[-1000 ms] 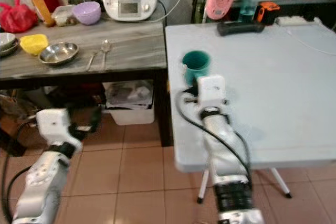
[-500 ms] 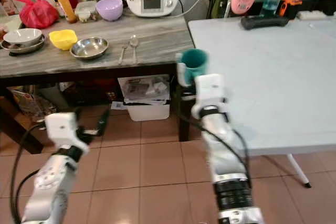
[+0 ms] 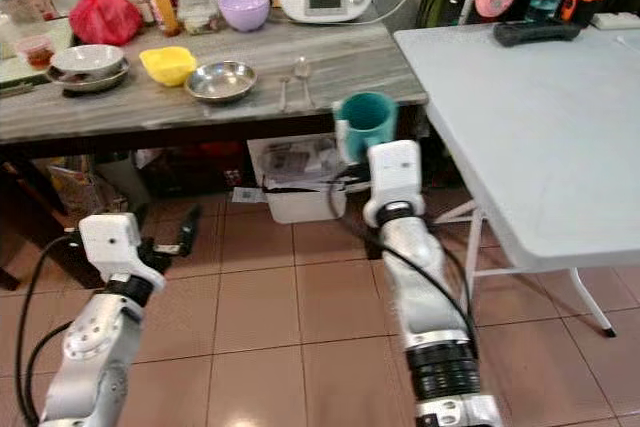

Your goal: Setting the table

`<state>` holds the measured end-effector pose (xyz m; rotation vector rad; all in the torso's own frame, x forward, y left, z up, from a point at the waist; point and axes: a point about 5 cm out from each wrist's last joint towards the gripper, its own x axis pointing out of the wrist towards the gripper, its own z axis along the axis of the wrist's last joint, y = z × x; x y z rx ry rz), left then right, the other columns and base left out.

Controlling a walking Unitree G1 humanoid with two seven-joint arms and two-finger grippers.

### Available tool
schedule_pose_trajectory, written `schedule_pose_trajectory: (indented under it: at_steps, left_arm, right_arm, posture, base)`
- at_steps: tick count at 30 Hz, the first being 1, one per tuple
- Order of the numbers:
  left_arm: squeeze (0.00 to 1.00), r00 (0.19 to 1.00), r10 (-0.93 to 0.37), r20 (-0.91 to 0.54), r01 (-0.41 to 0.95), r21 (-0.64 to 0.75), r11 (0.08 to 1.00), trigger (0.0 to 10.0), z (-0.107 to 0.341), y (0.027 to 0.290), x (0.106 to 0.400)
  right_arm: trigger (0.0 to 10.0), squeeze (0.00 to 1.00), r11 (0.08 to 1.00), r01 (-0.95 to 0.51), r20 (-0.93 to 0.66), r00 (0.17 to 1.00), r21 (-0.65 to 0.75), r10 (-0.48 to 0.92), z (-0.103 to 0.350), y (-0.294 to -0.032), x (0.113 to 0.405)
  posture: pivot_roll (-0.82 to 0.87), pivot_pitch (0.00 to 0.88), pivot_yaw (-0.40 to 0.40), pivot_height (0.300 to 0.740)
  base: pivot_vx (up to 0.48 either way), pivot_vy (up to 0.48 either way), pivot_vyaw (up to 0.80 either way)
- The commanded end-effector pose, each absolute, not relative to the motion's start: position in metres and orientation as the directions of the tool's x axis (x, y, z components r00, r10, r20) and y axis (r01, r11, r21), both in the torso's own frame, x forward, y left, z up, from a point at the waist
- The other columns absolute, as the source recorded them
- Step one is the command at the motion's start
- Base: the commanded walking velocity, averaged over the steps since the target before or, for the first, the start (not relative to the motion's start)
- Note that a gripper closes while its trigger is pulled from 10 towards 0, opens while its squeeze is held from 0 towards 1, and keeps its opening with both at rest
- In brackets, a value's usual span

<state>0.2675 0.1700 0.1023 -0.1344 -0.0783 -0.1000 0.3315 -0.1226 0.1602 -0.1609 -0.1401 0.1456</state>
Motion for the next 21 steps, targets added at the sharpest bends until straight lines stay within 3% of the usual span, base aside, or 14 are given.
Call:
schedule_pose_trajectory:
  at_steps: [1, 8, 21]
  left_arm:
    - [0.0, 0.985, -0.131, 0.109, 0.145, -0.128, 0.981, 10.0, 0.1077, 0.163, 0.2686]
    - [0.0, 0.984, -0.141, 0.109, 0.155, -0.133, 0.979, 10.0, 0.1078, 0.1619, 0.2679]
    - [0.0, 0.975, -0.179, 0.135, 0.197, -0.138, 0.971, 10.0, 0.1119, 0.1582, 0.268]
  right_arm:
    - [10.0, 0.0, 0.978, -0.099, 0.16, 0.979, -0.181, 0.128, 0.1672, -0.1317, 0.3323]
    - [10.0, 0.0, 0.98, -0.091, 0.157, 0.98, -0.178, 0.119, 0.1663, -0.1313, 0.3328]
    - [10.0, 0.0, 0.987, -0.06, 0.153, 0.985, -0.147, 0.082, 0.1661, -0.1368, 0.3347]
  posture:
    - [-0.11, 0.046, 0.071, 0.74]
    - [-0.11, 0.046, 0.075, 0.74]
    - [-0.11, 0.042, 0.079, 0.74]
  base:
    - [0.0, 0.0, 0.8]
    - [0.0, 0.0, 0.76]
    - [0.0, 0.0, 0.0]
